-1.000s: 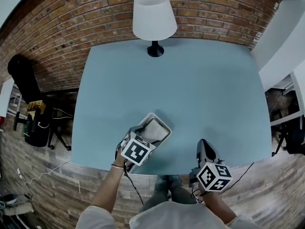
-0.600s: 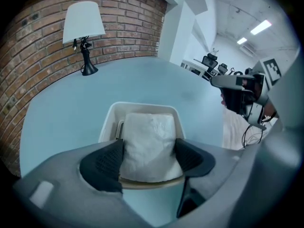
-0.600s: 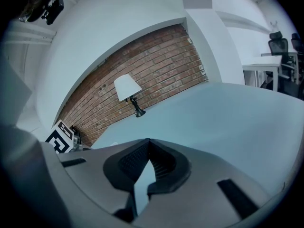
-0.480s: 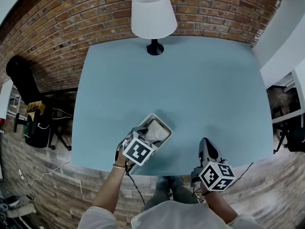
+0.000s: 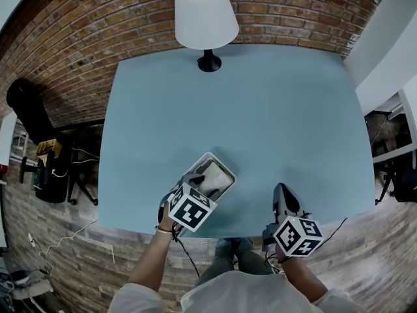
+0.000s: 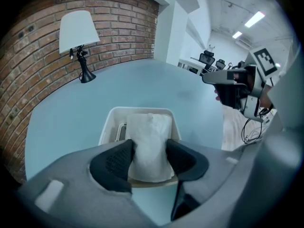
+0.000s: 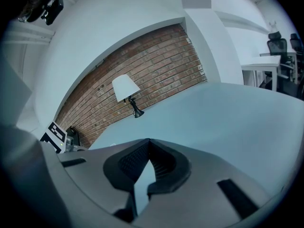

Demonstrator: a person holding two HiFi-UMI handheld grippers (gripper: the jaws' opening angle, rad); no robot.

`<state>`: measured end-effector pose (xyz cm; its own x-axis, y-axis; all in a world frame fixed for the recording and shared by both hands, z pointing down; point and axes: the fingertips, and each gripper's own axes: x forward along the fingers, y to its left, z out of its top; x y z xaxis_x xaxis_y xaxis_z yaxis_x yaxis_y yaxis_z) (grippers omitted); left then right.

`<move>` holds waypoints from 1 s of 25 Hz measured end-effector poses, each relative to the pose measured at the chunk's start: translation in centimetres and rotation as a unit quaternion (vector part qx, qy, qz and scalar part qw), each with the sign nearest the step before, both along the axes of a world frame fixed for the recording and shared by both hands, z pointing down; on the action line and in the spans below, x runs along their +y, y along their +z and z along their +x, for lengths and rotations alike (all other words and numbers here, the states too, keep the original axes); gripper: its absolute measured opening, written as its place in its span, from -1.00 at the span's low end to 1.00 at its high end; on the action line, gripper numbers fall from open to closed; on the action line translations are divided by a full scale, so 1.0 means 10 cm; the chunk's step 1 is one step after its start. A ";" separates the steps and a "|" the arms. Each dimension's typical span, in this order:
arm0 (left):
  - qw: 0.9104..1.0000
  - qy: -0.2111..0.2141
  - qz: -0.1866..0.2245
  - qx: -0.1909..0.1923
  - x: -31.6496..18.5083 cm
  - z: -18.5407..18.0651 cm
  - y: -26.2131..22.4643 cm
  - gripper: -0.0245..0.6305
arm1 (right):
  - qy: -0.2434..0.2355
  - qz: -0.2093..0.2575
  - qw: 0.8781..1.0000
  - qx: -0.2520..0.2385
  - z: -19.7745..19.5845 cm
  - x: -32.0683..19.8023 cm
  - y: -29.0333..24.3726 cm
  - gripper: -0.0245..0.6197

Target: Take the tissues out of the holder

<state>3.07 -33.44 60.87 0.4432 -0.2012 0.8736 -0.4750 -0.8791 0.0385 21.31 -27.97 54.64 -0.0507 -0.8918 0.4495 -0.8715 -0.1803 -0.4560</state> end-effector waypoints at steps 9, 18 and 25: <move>0.999 -0.020 0.013 0.024 -0.05 0.01 -0.19 -0.20 | 0.001 0.005 1.000 -0.004 0.00 0.03 -0.03 -0.91; 0.996 -0.048 0.029 0.066 -0.07 -0.04 -0.40 -0.20 | -0.004 0.018 1.000 -0.007 -0.10 0.06 -0.14 -0.91; 0.992 -0.077 0.051 0.084 -0.07 -0.13 -0.70 -0.20 | -0.011 0.039 0.999 -0.005 -0.17 0.09 -0.31 -0.91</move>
<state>1.81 -34.11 53.88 0.5380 -0.3610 0.7618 -0.5978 -0.8005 0.0428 19.57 -27.03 51.51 -0.0740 -0.9227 0.3783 -0.8701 -0.1256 -0.4766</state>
